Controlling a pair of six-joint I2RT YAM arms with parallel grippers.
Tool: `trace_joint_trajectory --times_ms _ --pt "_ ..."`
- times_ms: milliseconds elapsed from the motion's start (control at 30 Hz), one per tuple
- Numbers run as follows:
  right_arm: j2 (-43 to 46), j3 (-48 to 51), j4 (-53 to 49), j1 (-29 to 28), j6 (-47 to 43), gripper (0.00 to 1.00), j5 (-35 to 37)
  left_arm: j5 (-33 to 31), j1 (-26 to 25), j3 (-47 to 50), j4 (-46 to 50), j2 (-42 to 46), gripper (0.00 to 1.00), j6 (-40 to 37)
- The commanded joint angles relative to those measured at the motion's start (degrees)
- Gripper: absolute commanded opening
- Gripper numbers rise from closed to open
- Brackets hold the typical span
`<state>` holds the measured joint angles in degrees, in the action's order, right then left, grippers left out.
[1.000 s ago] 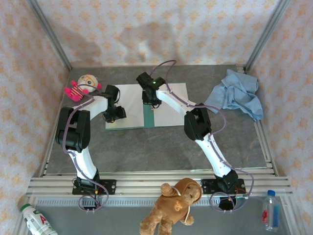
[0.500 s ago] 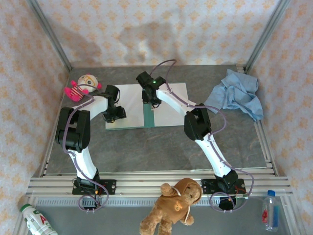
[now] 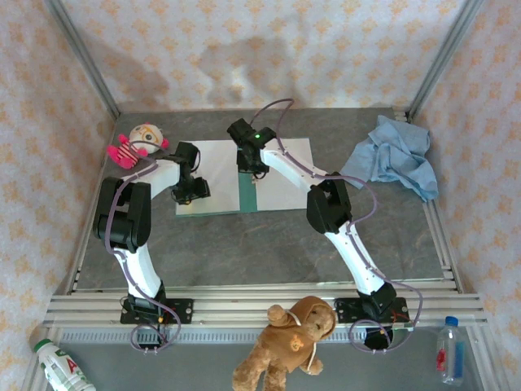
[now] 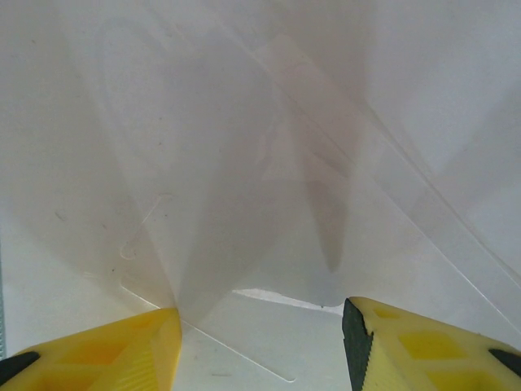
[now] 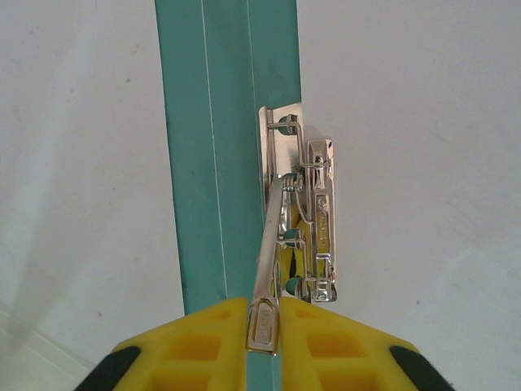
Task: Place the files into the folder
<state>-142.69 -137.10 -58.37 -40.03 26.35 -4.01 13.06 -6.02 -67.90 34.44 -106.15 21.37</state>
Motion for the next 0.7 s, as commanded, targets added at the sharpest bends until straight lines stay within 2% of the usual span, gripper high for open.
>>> trace_joint_trajectory --times_ms 0,300,467,667 --pt "-0.39 -1.59 -2.08 0.3 -0.55 0.14 1.65 -0.08 -0.32 -0.81 1.07 -0.81 0.55 -0.5" --pt "0.04 -0.09 -2.28 0.39 -0.58 0.11 1.55 -0.2 -0.37 -0.78 1.34 -1.34 0.55 -0.45" --pt "0.64 2.07 -1.43 0.39 -0.86 0.02 1.3 0.15 -0.37 -0.75 1.13 -1.84 0.53 -0.54" --pt "1.01 4.59 -0.43 0.39 -0.94 0.0 1.69 -0.26 -0.32 -0.91 1.45 -2.22 0.52 -0.65"
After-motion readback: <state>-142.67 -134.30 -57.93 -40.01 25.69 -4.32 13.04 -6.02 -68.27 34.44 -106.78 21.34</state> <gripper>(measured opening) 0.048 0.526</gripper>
